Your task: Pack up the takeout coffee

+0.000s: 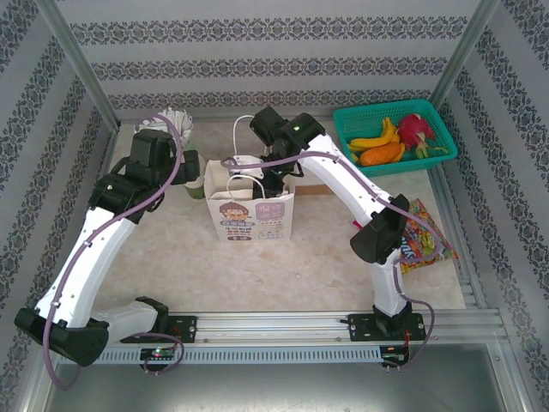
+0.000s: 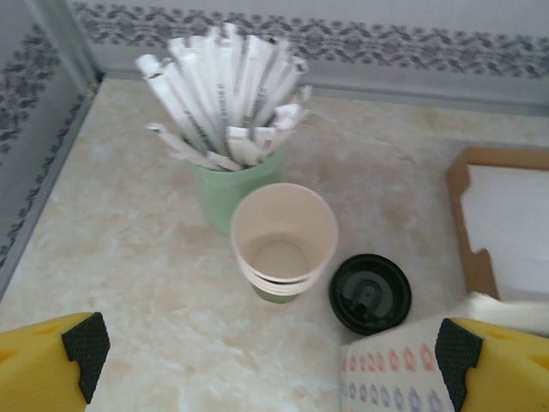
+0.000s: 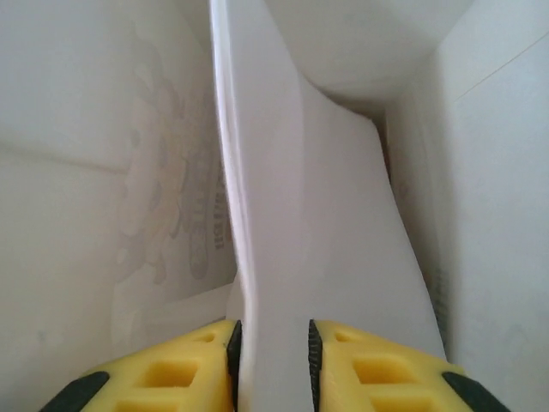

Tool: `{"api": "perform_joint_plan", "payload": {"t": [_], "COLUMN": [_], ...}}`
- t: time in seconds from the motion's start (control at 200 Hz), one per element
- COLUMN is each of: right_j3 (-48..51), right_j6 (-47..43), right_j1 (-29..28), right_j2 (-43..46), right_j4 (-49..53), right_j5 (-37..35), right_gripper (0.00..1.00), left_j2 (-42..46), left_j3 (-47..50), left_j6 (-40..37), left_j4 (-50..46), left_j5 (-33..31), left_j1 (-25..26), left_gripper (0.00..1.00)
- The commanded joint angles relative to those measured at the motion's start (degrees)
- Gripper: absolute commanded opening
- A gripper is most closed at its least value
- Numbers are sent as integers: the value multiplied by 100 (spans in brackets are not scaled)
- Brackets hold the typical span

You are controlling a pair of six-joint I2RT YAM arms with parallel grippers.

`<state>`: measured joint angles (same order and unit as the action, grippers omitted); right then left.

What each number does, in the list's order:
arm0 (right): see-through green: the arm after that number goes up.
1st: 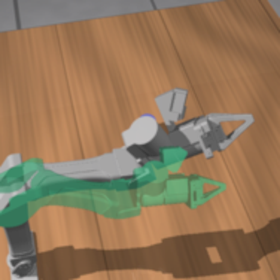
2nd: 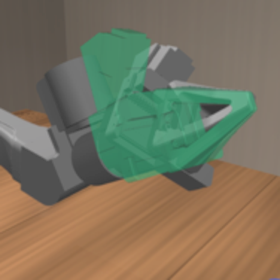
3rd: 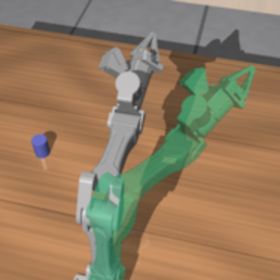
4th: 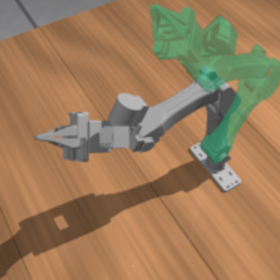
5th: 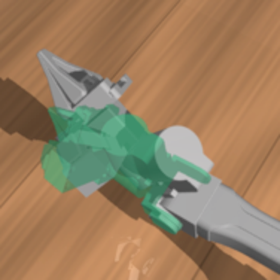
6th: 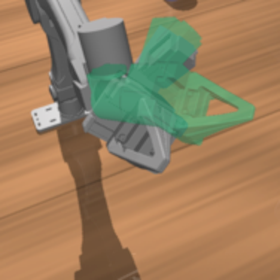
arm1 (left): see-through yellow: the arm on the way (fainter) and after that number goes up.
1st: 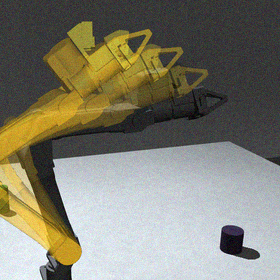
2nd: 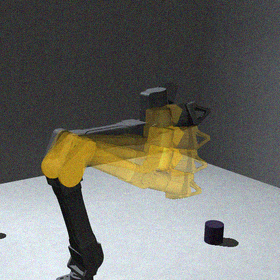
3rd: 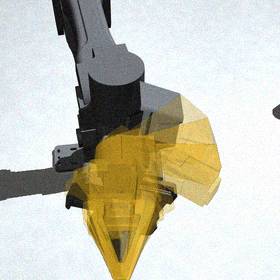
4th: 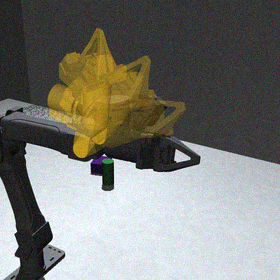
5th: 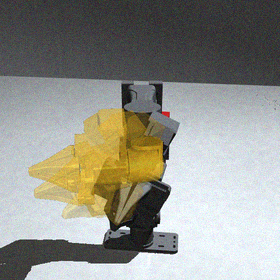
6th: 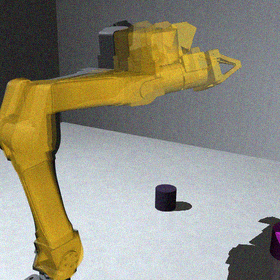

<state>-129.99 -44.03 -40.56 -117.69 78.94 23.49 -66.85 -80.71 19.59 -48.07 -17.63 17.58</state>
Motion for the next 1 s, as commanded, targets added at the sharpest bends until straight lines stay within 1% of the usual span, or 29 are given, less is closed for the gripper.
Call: {"api": "perform_joint_plan", "payload": {"t": [0.0, 0.165, 0.25, 0.295, 0.36, 0.39, 0.46, 0.47, 0.48, 0.485, 0.495, 0.62, 0.674, 0.714, 0.774, 0.809, 0.869, 0.939, 0.994], "right_j3": [90, 644, 1011, 1276, 1749, 1973, 2521, 2615, 2704, 2745, 2820, 3955, 4439, 4818, 5496, 5909, 6569, 7228, 7713], "right_j6": [240, 872, 1190, 1257, 1480, 1600, 1970, 2033, 2090, 2122, 2178, 2990, 3454, 3793, 4227, 4494, 4971, 5584, 5844], "right_j1": [98, 226, 315, 346, 364, 381, 414, 416, 428, 435, 437, 540, 688, 843, 1147, 1317, 1734, 2289, 2711], "right_j2": [658, 1360, 1751, 2014, 2409, 2613, 3060, 3130, 3193, 3227, 3296, 4122, 4485, 4790, 5212, 5424, 5788, 6117, 6268], "right_j4": [-344, -1099, -1542, -1755, -2269, -2532, -3241, -3356, -3468, -3523, -3632, -4950, -5411, -5715, -6221, -6500, -6808, -6891, -6921], "right_j5": [291, -108, -325, -462, -849, -1040, -1577, -1677, -1763, -1810, -1897, -3223, -3645, -3812, -4065, -4342, -4646, -4752, -4723], "right_gripper": [35, 47, 51, 56, 62, 67, 83, 86, 94, 96, 97, 98, 98, 98, 98, 98, 98, 98, 98], "left_j2": [56, -56, -203, -277, -285, -264, -101, -72, -32, -13, 31, 612, 805, 919, 1042, 1107, 1215, 1301, 1257], "left_j3": [189, 287, 301, 310, 370, 424, 600, 637, 686, 713, 767, 1580, 1876, 2075, 2350, 2525, 2886, 3425, 3801], "left_j6": [595, 838, 1064, 1177, 1239, 1263, 1254, 1246, 1230, 1222, 1204, 1040, 1005, 992, 1056, 1064, 985, 800, 774], "left_j4": [-166, -338, -548, -661, -708, -695, -523, -476, -425, -397, -334, 542, 830, 1018, 1176, 1273, 1596, 2167, 2558], "left_j5": [-258, -203, -292, -385, -534, -612, -695, -704, -717, -725, -742, -961, -987, -1069, -1328, -1455, -1584, -1652, -1921], "left_j1": [-275, -326, -331, -338, -346, -352, -437, -457, -468, -481, -494, -775, -938, -1029, -1125, -1170, -1233, -1289, -1318], "left_gripper": [100, 100, 100, 100, 100, 100, 100, 100, 100, 100, 100, 100, 100, 100, 100, 100, 100, 100, 100]}}
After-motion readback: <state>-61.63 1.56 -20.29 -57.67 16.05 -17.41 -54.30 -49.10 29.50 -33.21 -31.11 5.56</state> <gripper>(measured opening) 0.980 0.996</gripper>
